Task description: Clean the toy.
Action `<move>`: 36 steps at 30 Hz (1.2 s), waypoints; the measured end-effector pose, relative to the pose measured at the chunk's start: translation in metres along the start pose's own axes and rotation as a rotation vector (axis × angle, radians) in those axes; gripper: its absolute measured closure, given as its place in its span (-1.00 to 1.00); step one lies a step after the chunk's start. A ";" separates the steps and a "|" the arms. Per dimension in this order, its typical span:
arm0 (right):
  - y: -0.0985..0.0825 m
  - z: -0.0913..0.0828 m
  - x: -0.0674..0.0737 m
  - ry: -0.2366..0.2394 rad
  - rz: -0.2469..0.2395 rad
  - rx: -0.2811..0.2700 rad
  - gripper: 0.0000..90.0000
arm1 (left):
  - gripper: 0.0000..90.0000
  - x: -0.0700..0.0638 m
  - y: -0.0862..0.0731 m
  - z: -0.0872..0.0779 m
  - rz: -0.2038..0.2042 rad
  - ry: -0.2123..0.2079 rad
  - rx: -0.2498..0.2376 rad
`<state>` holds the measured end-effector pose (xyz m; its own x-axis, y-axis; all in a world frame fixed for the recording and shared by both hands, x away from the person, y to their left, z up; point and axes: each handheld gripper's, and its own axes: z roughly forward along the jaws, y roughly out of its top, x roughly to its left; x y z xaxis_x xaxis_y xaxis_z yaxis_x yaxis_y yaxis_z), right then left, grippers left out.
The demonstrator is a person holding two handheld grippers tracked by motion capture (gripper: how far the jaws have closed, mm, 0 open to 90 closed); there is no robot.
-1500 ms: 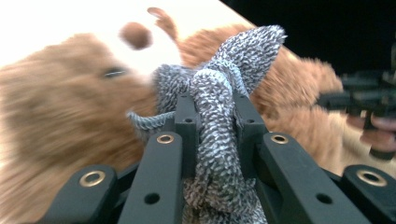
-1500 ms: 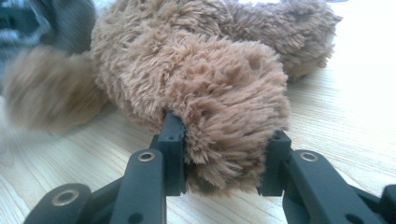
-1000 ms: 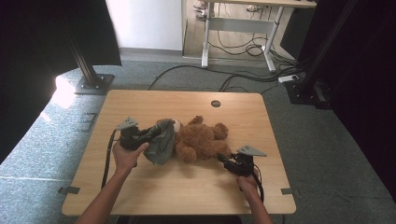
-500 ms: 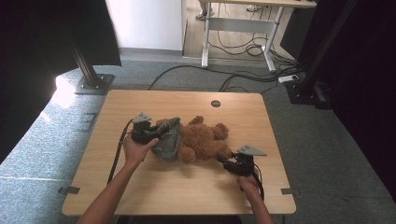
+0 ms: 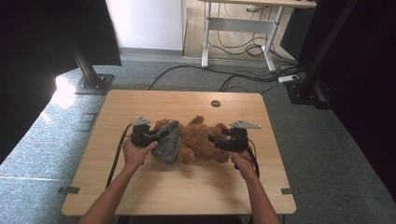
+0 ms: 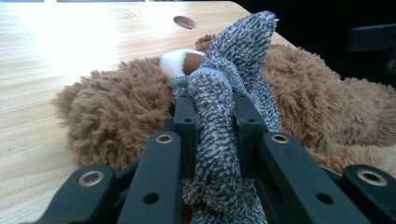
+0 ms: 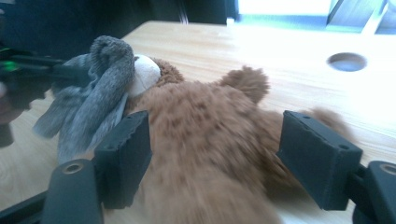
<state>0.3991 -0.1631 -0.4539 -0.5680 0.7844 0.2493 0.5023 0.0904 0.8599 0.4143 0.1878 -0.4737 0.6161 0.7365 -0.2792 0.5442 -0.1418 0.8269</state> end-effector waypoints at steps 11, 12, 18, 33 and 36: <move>-0.022 0.058 0.020 -0.037 -0.031 0.140 -0.26 | 0.67 -0.008 -0.010 -0.008 0.000 -0.021 0.001; -0.027 0.055 0.021 -0.032 -0.049 0.123 -0.15 | 0.67 -0.009 -0.010 -0.009 0.004 -0.024 0.001; -0.053 0.042 0.033 -0.012 -0.138 0.052 0.14 | 0.67 -0.034 0.000 -0.018 0.040 -0.080 -0.019; -0.083 0.025 0.045 0.008 -0.221 -0.036 0.32 | 0.66 -0.081 0.027 0.044 0.062 -0.090 0.080; -0.083 0.025 0.045 0.012 -0.227 -0.038 0.32 | 0.66 -0.070 0.023 0.036 0.040 -0.066 0.079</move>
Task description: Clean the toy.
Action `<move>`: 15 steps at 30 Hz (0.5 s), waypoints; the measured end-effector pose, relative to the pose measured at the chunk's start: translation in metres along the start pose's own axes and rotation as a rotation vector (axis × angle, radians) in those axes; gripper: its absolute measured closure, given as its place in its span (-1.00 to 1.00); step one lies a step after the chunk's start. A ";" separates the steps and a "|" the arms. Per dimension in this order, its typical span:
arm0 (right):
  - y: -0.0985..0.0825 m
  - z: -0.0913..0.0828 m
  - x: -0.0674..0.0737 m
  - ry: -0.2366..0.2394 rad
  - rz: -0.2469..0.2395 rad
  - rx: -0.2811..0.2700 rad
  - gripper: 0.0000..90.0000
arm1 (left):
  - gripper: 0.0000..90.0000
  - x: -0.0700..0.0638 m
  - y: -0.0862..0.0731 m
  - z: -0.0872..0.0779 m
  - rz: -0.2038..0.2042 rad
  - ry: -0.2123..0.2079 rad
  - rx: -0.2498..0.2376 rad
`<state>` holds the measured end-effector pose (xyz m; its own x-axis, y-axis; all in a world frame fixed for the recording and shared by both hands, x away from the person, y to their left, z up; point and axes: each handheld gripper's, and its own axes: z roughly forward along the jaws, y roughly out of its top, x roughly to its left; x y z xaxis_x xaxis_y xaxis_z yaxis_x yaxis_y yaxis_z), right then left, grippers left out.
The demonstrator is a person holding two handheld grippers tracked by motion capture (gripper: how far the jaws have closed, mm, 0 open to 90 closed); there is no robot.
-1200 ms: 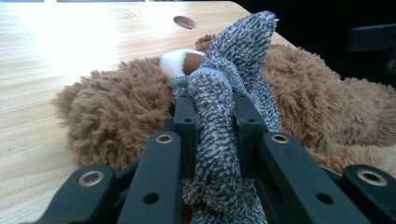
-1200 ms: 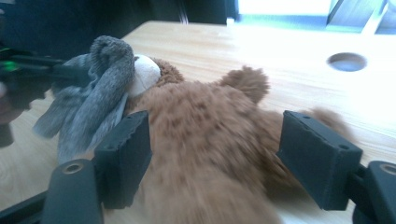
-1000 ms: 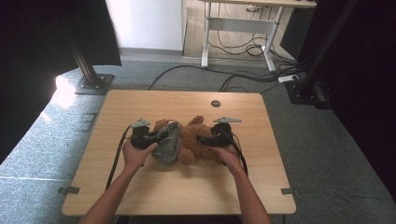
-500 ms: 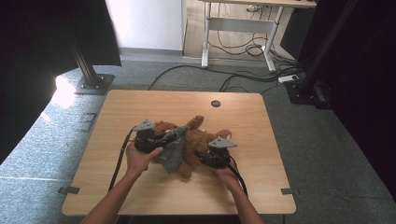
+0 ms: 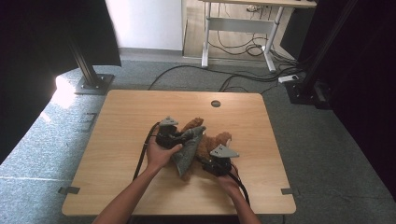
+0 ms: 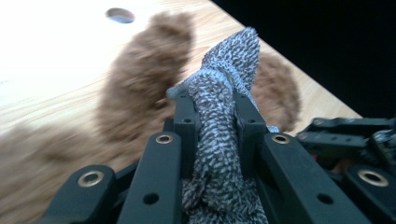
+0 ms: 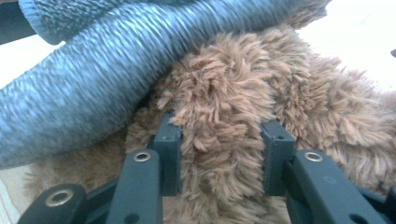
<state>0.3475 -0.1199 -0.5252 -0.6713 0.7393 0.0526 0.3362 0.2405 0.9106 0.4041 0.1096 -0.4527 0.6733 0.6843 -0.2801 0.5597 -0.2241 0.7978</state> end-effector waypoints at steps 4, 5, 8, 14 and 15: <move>-0.001 -0.001 0.000 0.009 -0.007 -0.005 0.32 | 0.67 0.017 -0.011 -0.017 -0.012 0.041 -0.003; -0.001 -0.001 0.000 0.012 -0.008 -0.005 0.32 | 0.67 0.021 -0.014 -0.022 -0.019 0.041 -0.008; -0.002 -0.002 0.002 0.021 -0.027 -0.002 0.32 | 0.67 0.026 -0.021 -0.035 -0.012 0.056 -0.030; -0.004 -0.004 0.001 0.028 -0.024 -0.011 0.33 | 0.68 0.032 -0.022 -0.064 0.016 0.133 -0.088; -0.004 -0.004 0.001 0.029 -0.024 -0.012 0.33 | 0.68 0.037 -0.022 -0.068 0.009 0.149 -0.086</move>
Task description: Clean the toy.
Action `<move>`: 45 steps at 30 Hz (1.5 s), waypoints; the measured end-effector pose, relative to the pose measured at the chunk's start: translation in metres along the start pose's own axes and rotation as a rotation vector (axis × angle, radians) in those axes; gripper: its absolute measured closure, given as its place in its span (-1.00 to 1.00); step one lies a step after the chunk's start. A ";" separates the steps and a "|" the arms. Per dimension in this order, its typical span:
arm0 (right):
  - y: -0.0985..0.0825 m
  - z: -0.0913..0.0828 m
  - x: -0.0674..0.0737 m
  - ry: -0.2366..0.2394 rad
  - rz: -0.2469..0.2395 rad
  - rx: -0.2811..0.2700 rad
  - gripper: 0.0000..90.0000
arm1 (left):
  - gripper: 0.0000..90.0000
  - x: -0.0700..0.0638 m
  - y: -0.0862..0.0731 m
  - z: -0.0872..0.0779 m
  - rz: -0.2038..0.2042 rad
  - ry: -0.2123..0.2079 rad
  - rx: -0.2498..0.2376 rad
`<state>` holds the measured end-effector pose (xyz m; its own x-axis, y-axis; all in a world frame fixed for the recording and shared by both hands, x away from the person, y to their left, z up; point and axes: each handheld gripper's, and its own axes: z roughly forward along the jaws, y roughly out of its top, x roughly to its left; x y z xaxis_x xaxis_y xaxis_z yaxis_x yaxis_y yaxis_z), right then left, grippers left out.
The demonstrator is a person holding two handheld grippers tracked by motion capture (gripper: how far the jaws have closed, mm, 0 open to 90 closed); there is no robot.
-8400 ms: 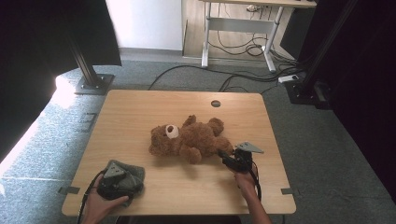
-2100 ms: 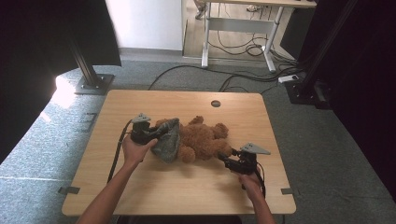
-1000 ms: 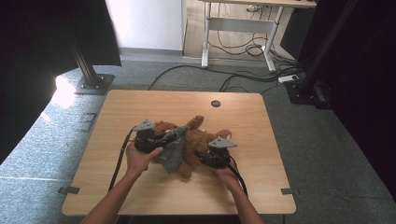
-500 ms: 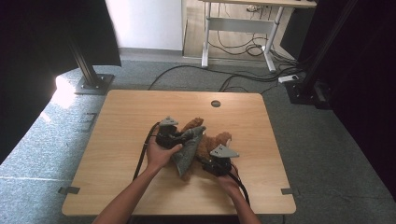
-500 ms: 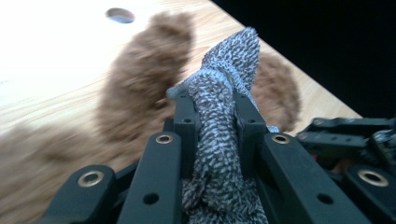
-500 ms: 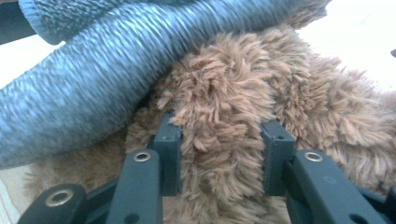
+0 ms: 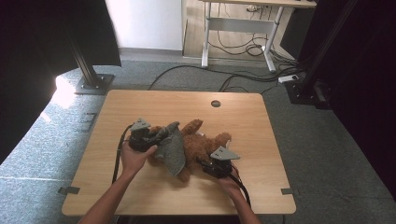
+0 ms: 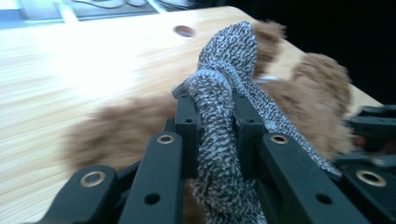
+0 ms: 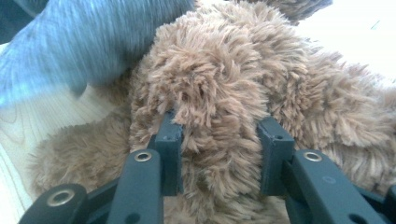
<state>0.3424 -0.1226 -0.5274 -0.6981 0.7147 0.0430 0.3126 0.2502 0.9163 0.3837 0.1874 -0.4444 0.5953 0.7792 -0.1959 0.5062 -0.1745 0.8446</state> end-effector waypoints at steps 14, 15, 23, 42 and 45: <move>-0.004 -0.005 0.002 0.021 -0.007 -0.006 0.35 | 0.68 0.052 -0.019 -0.014 -0.115 0.088 0.041; -0.004 -0.005 0.002 0.022 -0.008 -0.005 0.35 | 0.68 0.054 -0.019 -0.016 -0.121 0.093 0.031; -0.005 -0.006 0.000 0.034 0.005 -0.008 0.36 | 0.69 0.019 0.009 -0.021 -0.058 0.005 -0.063; -0.006 -0.006 0.000 0.043 0.001 -0.007 0.36 | 0.69 -0.040 0.011 0.053 0.034 -0.079 0.057; -0.006 -0.006 0.000 0.045 0.000 -0.010 0.36 | 0.69 -0.032 0.008 0.047 0.026 -0.061 0.048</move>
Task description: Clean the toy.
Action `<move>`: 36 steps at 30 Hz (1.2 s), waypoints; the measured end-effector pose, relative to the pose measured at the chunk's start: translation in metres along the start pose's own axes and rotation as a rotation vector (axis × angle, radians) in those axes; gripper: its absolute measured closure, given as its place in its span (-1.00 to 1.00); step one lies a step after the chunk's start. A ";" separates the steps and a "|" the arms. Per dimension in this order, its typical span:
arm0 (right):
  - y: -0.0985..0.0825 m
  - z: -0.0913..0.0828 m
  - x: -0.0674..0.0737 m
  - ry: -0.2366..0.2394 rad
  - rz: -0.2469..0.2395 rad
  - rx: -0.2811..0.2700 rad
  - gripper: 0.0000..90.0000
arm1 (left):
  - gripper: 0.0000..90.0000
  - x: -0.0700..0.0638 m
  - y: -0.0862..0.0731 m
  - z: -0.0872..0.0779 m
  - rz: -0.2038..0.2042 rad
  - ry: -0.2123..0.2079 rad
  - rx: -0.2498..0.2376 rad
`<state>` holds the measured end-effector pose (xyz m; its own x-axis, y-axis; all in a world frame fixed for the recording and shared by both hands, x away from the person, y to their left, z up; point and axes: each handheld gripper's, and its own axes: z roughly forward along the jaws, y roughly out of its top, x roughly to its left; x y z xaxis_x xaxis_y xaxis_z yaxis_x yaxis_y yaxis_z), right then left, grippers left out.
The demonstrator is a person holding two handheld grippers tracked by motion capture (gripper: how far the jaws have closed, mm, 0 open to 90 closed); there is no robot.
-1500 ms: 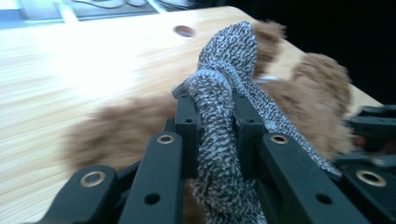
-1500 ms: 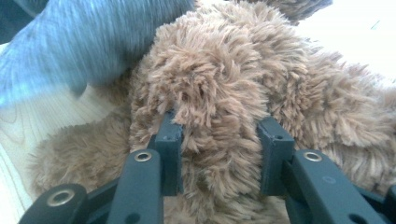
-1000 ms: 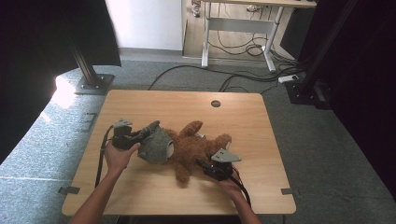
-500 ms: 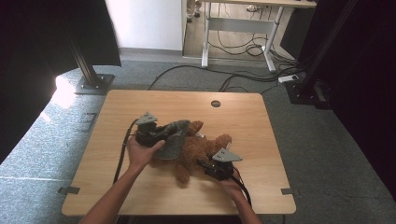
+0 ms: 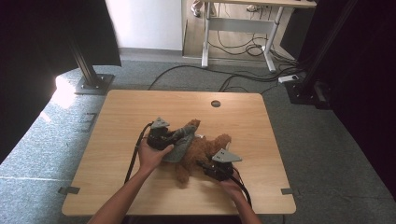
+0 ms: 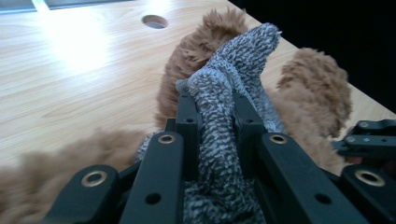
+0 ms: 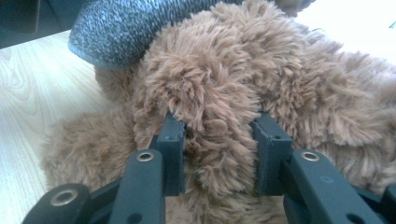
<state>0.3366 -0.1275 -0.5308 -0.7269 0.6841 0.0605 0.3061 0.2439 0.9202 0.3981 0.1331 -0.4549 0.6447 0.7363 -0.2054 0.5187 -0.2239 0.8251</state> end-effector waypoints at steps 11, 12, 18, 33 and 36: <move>-0.002 -0.002 0.002 0.015 0.000 -0.001 0.36 | 0.70 0.027 -0.012 -0.023 -0.056 0.038 -0.031; -0.002 -0.002 0.002 0.015 -0.002 -0.001 0.36 | 0.69 0.028 -0.013 -0.024 -0.058 0.039 -0.033; -0.002 -0.003 0.002 0.022 0.004 -0.005 0.36 | 0.70 0.040 -0.017 -0.039 -0.082 0.072 -0.048; 0.012 -0.029 -0.008 0.019 0.151 -0.053 -0.16 | 0.71 0.043 -0.043 -0.049 -0.093 0.034 -0.075; 0.010 -0.031 -0.014 -0.001 0.192 -0.003 -0.34 | 0.71 0.042 -0.049 -0.052 -0.091 0.021 -0.088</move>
<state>0.3306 -0.1563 -0.5103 -0.6548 0.7184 0.2348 0.4376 0.1070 0.8928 0.3704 0.2083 -0.4761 0.5847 0.7646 -0.2712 0.5226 -0.0994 0.8468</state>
